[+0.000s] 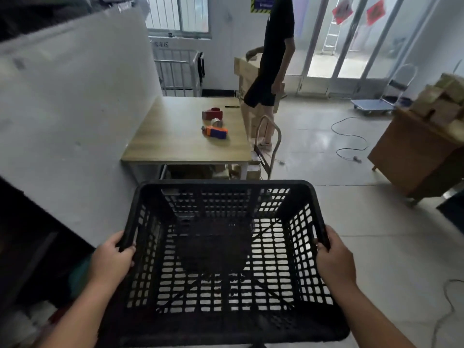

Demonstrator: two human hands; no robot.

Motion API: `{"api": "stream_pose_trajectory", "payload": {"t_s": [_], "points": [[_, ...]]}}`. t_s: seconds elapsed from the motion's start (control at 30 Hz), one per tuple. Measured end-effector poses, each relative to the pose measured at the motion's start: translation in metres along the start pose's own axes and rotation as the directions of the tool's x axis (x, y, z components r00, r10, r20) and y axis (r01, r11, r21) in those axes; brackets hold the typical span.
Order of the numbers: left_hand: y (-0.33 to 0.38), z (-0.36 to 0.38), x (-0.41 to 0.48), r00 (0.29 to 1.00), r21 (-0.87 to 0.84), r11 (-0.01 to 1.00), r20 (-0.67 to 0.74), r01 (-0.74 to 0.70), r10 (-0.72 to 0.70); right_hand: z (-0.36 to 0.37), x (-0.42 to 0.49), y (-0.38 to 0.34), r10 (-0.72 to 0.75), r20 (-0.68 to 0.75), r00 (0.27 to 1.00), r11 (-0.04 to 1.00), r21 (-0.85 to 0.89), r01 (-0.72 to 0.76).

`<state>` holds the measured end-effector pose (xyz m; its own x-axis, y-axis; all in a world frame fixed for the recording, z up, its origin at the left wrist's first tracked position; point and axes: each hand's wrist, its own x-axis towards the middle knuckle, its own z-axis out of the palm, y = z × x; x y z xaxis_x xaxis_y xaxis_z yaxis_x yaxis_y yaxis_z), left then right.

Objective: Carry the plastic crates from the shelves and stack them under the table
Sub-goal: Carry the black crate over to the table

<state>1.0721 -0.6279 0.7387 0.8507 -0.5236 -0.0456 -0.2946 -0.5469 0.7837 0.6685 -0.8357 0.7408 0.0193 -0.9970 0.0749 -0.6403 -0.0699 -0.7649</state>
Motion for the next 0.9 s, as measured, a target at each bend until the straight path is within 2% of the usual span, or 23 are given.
{"api": "stream_pose_trajectory", "payload": {"t_s": [0.23, 0.43, 0.73, 0.9], "points": [[0.018, 0.087, 0.153, 0.998, 0.053, 0.997, -0.008, 0.062, -0.062, 0.104, 0.167, -0.014, -0.024, 0.061, 0.998, 1.000, -0.019, 0.025], [0.022, 0.151, 0.264, 0.992, 0.080, 0.989, -0.017, 0.124, -0.123, 0.192, 0.280, -0.027, 0.018, 0.115, 0.993, 0.997, -0.073, -0.009], [-0.018, 0.228, 0.397, 0.975, 0.127, 0.972, 0.080, 0.195, -0.206, 0.323, 0.354, -0.010, 0.153, 0.210, 0.966, 0.982, -0.142, -0.125], [-0.047, 0.267, 0.445, 0.971, 0.195, 0.961, 0.101, 0.197, -0.219, 0.373, 0.379, 0.007, 0.229, 0.186, 0.956, 0.962, -0.194, -0.193]]}}
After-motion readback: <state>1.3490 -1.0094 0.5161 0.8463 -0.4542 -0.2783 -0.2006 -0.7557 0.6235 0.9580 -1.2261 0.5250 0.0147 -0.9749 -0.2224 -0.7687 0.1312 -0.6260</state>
